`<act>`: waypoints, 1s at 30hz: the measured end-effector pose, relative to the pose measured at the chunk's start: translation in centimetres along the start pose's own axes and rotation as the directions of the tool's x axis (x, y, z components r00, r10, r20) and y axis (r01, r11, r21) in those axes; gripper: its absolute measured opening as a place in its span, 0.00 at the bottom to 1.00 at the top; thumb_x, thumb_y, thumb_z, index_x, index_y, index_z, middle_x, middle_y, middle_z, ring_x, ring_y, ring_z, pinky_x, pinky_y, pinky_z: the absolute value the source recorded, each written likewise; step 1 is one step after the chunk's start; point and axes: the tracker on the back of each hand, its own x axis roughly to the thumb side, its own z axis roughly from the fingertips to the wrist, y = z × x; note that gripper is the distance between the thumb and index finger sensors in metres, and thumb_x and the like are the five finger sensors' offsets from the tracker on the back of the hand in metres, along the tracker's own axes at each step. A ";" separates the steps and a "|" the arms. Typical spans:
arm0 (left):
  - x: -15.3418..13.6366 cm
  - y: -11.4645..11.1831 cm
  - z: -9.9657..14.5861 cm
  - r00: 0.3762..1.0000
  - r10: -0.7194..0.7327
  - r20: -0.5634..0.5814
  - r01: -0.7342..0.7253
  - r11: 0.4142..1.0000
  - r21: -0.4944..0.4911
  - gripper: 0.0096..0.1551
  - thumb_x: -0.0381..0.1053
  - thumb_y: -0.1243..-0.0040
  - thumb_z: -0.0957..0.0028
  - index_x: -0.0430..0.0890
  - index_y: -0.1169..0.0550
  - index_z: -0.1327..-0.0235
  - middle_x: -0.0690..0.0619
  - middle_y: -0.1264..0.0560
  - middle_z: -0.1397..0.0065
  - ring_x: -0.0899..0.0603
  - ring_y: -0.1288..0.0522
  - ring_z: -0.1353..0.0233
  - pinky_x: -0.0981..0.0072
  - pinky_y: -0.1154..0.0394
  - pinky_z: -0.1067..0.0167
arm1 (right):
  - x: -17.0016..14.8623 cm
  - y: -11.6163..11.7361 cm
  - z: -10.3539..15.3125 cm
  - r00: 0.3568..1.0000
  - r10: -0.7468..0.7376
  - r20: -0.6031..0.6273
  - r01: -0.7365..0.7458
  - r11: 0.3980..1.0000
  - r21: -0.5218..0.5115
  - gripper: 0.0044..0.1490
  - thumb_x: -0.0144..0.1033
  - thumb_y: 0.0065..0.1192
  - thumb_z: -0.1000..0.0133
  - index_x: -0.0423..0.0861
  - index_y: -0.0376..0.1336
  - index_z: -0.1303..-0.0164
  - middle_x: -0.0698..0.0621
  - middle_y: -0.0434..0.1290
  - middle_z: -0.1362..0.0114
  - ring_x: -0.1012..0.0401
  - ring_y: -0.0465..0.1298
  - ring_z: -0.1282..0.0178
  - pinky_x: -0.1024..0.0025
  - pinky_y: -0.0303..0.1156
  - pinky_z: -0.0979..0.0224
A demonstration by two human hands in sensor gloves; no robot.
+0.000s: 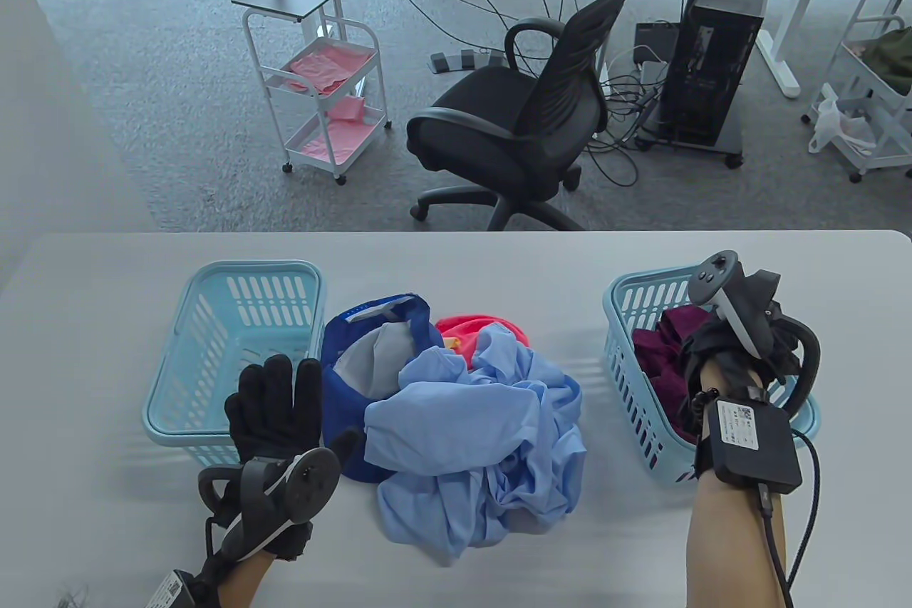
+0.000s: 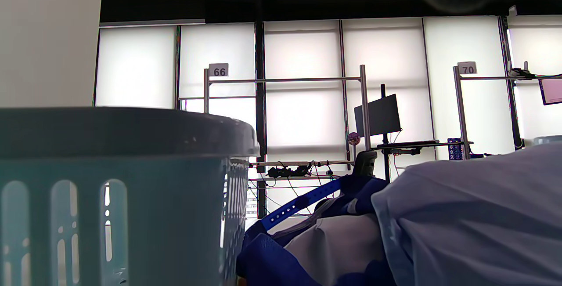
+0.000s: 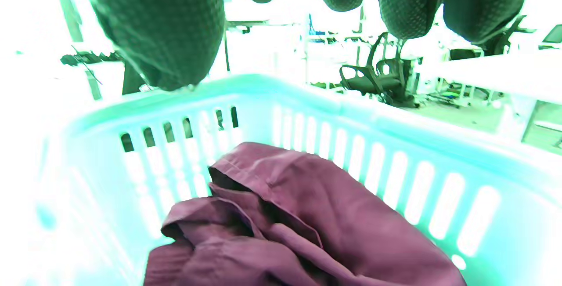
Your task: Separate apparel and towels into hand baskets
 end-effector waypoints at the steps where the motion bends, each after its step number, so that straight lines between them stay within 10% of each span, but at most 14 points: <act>1: 0.0 0.0 0.0 1.000 0.001 0.002 -0.001 1.000 0.000 0.57 0.71 0.52 0.49 0.44 0.57 0.17 0.29 0.54 0.15 0.17 0.49 0.19 0.23 0.47 0.27 | 0.2 -0.4 0.4 1.000 -0.014 0.019 0.014 1.000 -0.014 0.53 0.46 0.74 0.55 0.47 0.50 0.24 0.30 0.50 0.20 0.27 0.61 0.27 0.29 0.66 0.31; 14: 0.0 -0.2 0.1 1.000 0.018 0.005 -0.018 1.000 -0.004 0.58 0.71 0.52 0.49 0.41 0.57 0.18 0.29 0.54 0.15 0.17 0.48 0.19 0.25 0.46 0.27 | 8.8 1.0 10.8 0.872 -0.272 0.406 0.310 0.950 -0.029 0.57 0.56 0.67 0.55 0.49 0.45 0.21 0.27 0.46 0.20 0.24 0.54 0.26 0.25 0.60 0.29; 30: 0.0 -0.1 0.3 0.999 0.037 0.011 -0.037 0.999 0.003 0.58 0.71 0.52 0.49 0.40 0.56 0.18 0.29 0.54 0.15 0.18 0.48 0.18 0.25 0.46 0.27 | 21.3 13.2 15.6 0.925 -0.138 0.355 0.068 0.977 0.203 0.73 0.67 0.62 0.59 0.46 0.28 0.22 0.25 0.32 0.20 0.19 0.41 0.27 0.11 0.48 0.36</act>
